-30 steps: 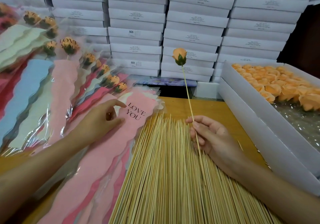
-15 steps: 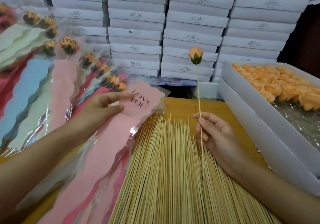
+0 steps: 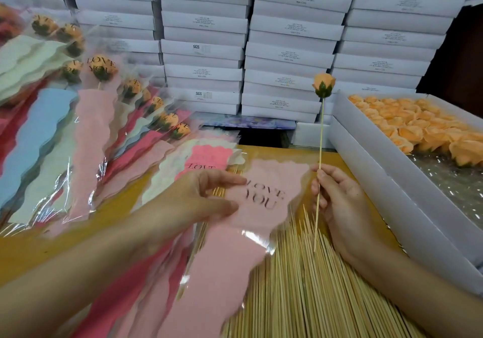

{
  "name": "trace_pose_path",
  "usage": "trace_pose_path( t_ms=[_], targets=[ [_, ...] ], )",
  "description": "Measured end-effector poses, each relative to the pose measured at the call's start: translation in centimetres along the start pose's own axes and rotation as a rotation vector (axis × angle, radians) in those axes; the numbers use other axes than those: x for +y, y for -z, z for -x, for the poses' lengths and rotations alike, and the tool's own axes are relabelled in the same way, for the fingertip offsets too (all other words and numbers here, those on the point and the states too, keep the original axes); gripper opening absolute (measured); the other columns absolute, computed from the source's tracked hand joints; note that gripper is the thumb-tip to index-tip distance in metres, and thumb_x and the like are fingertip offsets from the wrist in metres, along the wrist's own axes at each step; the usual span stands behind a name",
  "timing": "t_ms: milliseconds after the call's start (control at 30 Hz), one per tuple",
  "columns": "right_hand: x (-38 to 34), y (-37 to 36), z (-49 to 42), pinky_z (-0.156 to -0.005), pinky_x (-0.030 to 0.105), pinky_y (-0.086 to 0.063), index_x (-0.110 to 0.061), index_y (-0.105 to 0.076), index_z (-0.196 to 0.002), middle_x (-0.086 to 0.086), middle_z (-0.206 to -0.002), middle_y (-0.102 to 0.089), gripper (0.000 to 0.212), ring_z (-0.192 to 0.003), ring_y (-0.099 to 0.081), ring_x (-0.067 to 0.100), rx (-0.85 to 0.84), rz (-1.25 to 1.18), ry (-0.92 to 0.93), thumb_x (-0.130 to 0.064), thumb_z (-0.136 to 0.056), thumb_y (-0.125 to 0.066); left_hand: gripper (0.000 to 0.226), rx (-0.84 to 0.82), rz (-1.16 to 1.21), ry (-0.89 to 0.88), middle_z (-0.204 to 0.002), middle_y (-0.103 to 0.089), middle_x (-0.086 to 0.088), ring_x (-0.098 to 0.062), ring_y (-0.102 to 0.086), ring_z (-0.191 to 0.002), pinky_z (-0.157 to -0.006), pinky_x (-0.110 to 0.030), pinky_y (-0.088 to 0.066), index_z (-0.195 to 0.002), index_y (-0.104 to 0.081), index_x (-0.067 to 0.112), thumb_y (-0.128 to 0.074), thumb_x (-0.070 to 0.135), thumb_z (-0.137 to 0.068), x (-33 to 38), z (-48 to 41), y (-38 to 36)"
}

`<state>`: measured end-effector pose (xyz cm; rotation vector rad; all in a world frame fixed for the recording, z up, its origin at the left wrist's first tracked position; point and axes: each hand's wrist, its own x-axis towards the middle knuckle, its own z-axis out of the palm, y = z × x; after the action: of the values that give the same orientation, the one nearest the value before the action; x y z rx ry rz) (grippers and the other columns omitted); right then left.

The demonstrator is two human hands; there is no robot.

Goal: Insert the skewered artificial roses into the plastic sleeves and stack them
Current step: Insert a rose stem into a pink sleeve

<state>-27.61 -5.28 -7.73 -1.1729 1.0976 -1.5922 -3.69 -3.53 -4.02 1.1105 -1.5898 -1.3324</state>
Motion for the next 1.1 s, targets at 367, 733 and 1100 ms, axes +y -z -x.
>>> trace_pose_path(
  t_ms=[367,733,1100],
  targets=[
    [0.1,0.1,0.1,-0.057,0.031,-0.035,-0.017,-0.067,-0.104,-0.005,-0.063,-0.052,0.021,-0.052,-0.040,0.006,-0.012,0.066,0.005,-0.015,-0.102,-0.046,0.021,-0.026,-0.070,-0.011,-0.064,-0.063,0.004,-0.018,-0.055,-0.055,-0.056,-0.026,-0.045,-0.084,-0.067,0.014,-0.080,0.020,-0.068,-1.1,-0.1,-0.2],
    [-0.1,0.0,0.2,-0.057,0.033,-0.036,-0.021,-0.065,-0.108,-0.006,-0.063,-0.053,0.022,-0.051,-0.039,0.007,-0.011,0.074,0.030,-0.016,-0.103,-0.045,0.081,-0.387,-0.024,-0.024,-0.129,-0.063,-0.005,-0.030,-0.068,-0.105,-0.079,-0.036,-0.057,-0.143,-0.041,0.038,-0.062,-0.012,-0.081,-2.6,-0.9,0.6],
    [-1.1,0.0,-0.4,-0.051,0.017,-0.044,-0.026,-0.064,-0.104,-0.008,-0.068,-0.061,0.021,-0.054,-0.046,0.003,0.089,0.069,0.202,-0.014,-0.102,-0.047,0.010,0.156,-0.054,-0.161,-0.066,-0.059,-0.016,-0.020,-0.050,-0.056,-0.052,-0.020,-0.041,-0.086,-0.064,-0.001,-0.073,0.002,-0.082,-2.7,-0.9,-0.7]
  ],
)
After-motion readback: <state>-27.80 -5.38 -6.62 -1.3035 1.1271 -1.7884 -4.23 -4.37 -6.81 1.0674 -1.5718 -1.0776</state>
